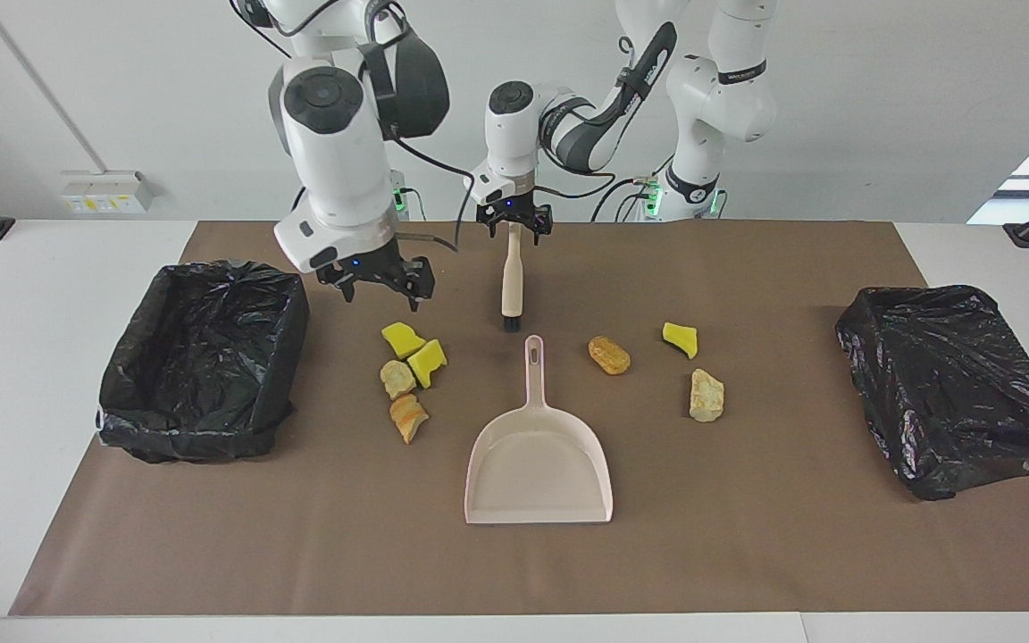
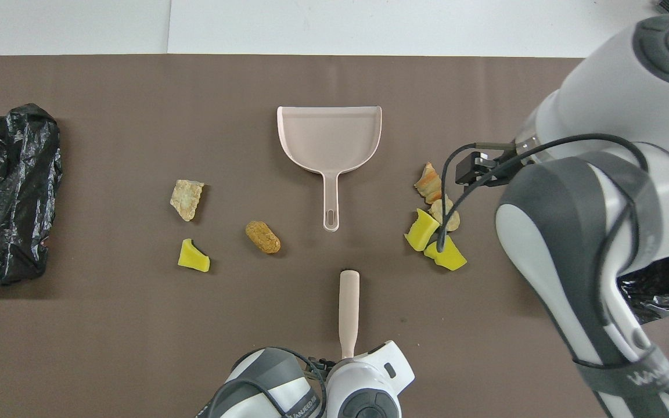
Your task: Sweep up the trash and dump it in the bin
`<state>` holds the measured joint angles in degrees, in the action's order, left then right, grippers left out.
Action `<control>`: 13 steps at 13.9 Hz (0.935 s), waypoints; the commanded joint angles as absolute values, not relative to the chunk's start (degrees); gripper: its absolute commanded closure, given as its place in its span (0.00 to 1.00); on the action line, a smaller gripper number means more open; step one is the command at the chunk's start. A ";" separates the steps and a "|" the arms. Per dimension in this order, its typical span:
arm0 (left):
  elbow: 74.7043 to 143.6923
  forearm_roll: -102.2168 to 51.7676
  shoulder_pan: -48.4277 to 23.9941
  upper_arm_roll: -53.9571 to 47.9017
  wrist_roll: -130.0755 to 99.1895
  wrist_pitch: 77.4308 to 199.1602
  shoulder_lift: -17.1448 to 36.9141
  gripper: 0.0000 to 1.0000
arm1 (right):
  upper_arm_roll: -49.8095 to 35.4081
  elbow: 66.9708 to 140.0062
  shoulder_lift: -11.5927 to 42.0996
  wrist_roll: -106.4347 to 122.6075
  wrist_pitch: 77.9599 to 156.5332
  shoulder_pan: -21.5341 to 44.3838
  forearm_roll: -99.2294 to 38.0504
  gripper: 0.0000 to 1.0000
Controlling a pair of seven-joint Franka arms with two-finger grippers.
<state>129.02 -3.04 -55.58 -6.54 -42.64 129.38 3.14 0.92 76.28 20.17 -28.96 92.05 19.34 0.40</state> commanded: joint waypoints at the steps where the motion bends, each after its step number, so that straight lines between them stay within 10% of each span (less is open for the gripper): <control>1: 129.81 -3.78 -56.78 -5.36 -43.33 130.78 2.72 0.11 | -0.52 69.26 27.32 -32.07 94.73 20.12 -2.02 0.00; 3: 129.55 -3.69 -56.60 -5.27 -43.07 129.91 2.64 0.64 | -2.72 68.91 31.18 -34.53 97.37 22.13 -1.93 0.00; 5: 129.29 -3.69 -56.16 -5.27 -42.63 129.55 2.29 0.96 | -2.98 67.86 33.56 -34.63 99.13 23.81 -2.11 0.00; 13: 128.94 -2.99 -48.19 -4.75 -42.28 119.35 -1.85 1.00 | -6.33 71.10 36.65 -28.04 104.85 25.75 -2.46 0.00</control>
<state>128.49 -3.01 -51.62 -4.51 -42.61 121.08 -0.51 -5.76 70.19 36.72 -31.02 104.19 26.64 -1.09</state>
